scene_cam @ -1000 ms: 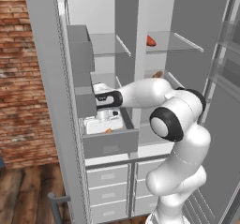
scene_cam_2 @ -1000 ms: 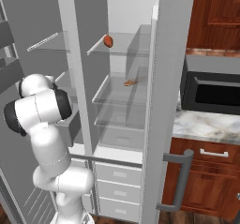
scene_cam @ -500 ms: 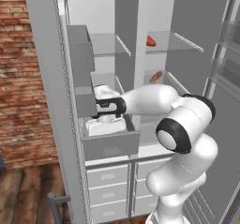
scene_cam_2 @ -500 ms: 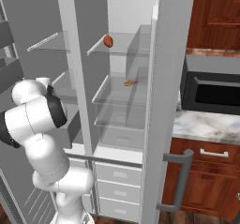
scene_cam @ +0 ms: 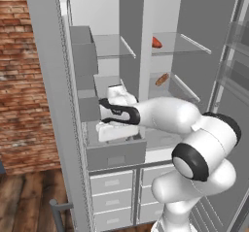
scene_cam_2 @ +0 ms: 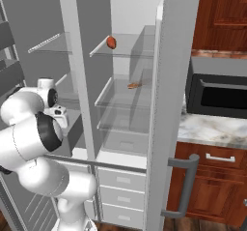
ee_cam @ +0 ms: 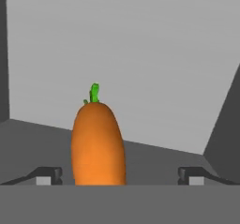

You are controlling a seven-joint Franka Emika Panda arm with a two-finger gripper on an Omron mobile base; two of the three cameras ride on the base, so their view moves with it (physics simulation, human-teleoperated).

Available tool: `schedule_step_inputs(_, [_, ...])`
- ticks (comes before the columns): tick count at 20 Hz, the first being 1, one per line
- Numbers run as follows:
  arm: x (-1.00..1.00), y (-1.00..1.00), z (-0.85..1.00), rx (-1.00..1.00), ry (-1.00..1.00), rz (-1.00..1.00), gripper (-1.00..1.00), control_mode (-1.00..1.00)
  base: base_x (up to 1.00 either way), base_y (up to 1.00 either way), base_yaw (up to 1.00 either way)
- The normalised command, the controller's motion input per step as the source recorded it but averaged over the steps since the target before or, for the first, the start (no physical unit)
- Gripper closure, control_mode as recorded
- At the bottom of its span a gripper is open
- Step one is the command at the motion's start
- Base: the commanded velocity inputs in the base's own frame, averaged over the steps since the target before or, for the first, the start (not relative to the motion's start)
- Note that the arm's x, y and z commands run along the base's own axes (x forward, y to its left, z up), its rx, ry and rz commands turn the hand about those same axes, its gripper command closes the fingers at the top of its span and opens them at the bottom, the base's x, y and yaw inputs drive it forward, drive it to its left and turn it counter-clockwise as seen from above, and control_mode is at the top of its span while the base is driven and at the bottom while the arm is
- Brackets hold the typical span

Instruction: Take the carrot and sweet potato from the fridge shelf and place them in the freezer drawer to begin freezing them.

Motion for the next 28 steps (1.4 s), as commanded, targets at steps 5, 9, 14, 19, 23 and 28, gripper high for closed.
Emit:
schedule_step_inputs(5, [0.23,-0.12,0.51,0.00,0.00,-0.02,-1.00,-1.00,0.00,0.00,0.00])
schedule_step_inputs(9, [0.02,-0.25,0.40,0.00,-0.01,-0.01,-1.00,-1.00,0.00,0.00,0.00])
schedule_step_inputs(14, [-0.09,-0.26,0.36,0.00,-0.07,0.00,-1.00,-1.00,0.00,0.00,0.00])
schedule_step_inputs(19, [-0.34,-0.17,0.46,0.00,-0.15,-0.03,-1.00,-1.00,0.00,0.00,0.00])
schedule_step_inputs(23, [-0.24,-0.36,0.54,0.00,-0.17,0.00,-1.00,-1.00,0.00,0.00,0.00])
schedule_step_inputs(28, [-0.30,-0.55,0.47,0.00,-0.24,0.00,-1.00,-1.00,0.00,0.00,0.00])
